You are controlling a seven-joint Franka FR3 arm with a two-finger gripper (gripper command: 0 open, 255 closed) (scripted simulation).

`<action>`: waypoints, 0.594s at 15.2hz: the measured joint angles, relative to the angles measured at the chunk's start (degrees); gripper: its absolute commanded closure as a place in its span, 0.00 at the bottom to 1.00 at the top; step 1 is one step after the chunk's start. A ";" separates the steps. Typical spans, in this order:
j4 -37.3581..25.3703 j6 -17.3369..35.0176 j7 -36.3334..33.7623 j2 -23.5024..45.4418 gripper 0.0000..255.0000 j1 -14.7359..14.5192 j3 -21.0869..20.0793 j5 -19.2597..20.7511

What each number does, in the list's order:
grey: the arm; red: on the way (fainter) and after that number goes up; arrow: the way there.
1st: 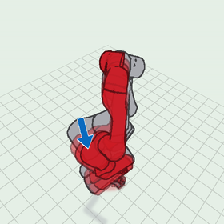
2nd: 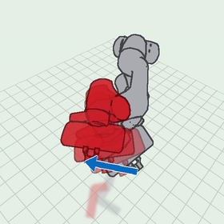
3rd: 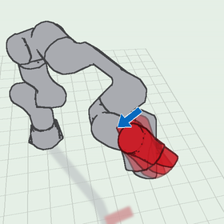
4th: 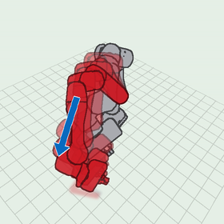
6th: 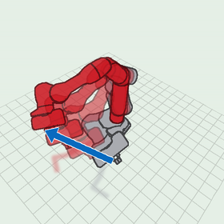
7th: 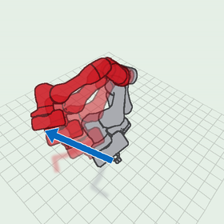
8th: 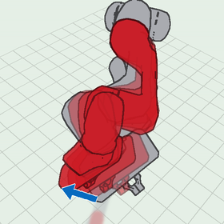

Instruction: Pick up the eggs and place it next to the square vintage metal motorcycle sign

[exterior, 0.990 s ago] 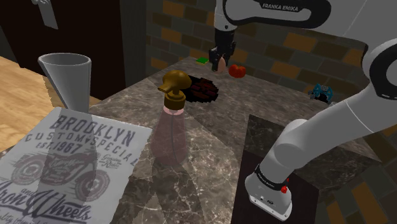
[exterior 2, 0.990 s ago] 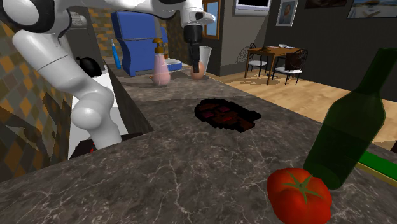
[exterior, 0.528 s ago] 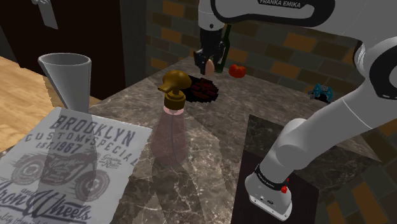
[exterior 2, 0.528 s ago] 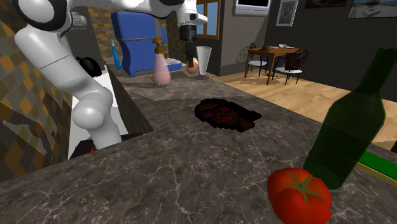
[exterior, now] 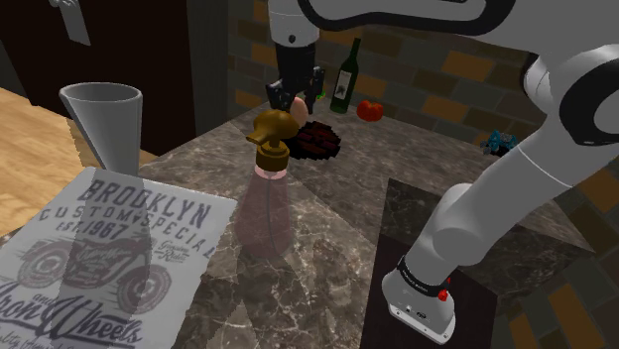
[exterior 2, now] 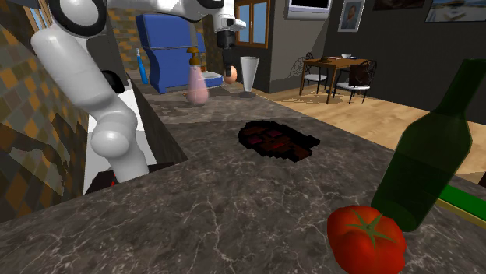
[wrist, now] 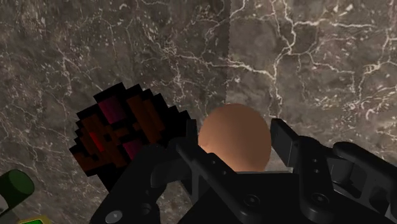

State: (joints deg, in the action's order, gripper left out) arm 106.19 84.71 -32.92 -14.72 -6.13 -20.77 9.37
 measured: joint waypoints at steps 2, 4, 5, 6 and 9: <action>-1.69 -0.81 -2.81 1.53 1.00 -0.90 -1.89 -0.24; -5.02 -2.00 -5.83 4.47 1.00 -1.77 -3.98 0.07; -6.69 -2.34 -7.44 6.27 1.00 -2.24 -5.03 0.42; -8.28 -3.16 -9.15 7.55 1.00 -2.88 -6.12 0.54; -10.30 -3.39 -11.95 10.17 1.00 -3.86 -7.72 1.11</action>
State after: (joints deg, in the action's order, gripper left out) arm 95.89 81.33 -44.87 -4.55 -9.99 -28.50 10.48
